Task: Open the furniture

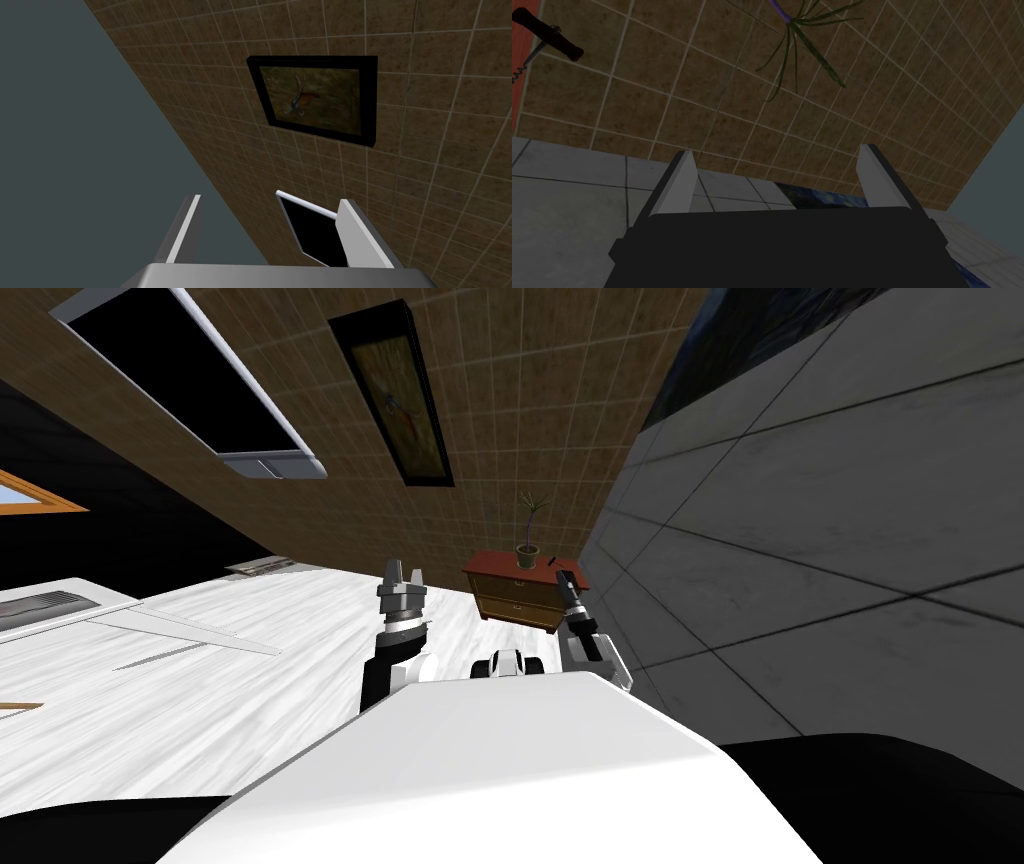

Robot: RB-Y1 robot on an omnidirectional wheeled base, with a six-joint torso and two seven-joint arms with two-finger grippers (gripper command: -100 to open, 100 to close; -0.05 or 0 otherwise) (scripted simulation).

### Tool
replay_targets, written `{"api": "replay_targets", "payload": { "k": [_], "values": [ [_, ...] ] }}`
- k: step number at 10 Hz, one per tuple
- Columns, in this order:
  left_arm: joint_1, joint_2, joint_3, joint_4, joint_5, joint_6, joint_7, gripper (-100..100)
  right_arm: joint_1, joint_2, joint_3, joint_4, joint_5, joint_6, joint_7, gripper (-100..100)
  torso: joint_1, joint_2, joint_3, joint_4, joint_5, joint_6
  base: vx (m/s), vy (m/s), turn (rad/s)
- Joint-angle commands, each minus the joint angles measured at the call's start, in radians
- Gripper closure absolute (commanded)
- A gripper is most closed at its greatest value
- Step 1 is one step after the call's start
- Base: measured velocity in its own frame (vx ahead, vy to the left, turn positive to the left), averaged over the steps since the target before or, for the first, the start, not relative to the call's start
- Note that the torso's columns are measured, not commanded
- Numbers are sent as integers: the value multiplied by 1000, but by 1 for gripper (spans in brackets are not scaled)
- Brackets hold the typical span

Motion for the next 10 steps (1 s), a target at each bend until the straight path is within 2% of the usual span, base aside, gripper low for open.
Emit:
{"api": "replay_targets", "payload": {
  "k": [1,2,4,5,7,8,9,10],
  "values": [
    [0,0,0,0,0,0,0,0,-6,-2,4,17,59,34,1,-100,0,0,0,0,0,0,21,13,-1],
    [0,0,0,0,0,0,0,0,-21,-12,8,54,99,83,-1,-100,0,1,0,0,0,0,42,32,10],
    [0,0,0,0,0,0,0,0,-21,-12,8,54,138,93,-1,-100,1,-1,-1,0,0,0,35,27,3],
    [0,0,0,0,0,0,0,0,-37,-20,14,93,177,141,-3,-100,0,0,0,0,0,0,54,28,13],
    [0,0,0,0,0,0,0,0,-37,-20,14,93,219,155,-3,-100,1,-1,-1,0,0,0,39,27,4],
    [0,0,0,0,0,0,0,0,-51,-26,20,134,257,198,-5,-100,0,1,0,0,0,0,45,34,16],
    [0,0,0,0,0,0,0,0,-51,-26,20,134,283,219,-5,-100,0,0,0,0,0,0,46,37,8],
    [0,0,0,0,0,0,0,0,-51,-26,20,134,303,219,-5,-100,1,0,-1,0,0,0,26,22,-2]
  ]
}}
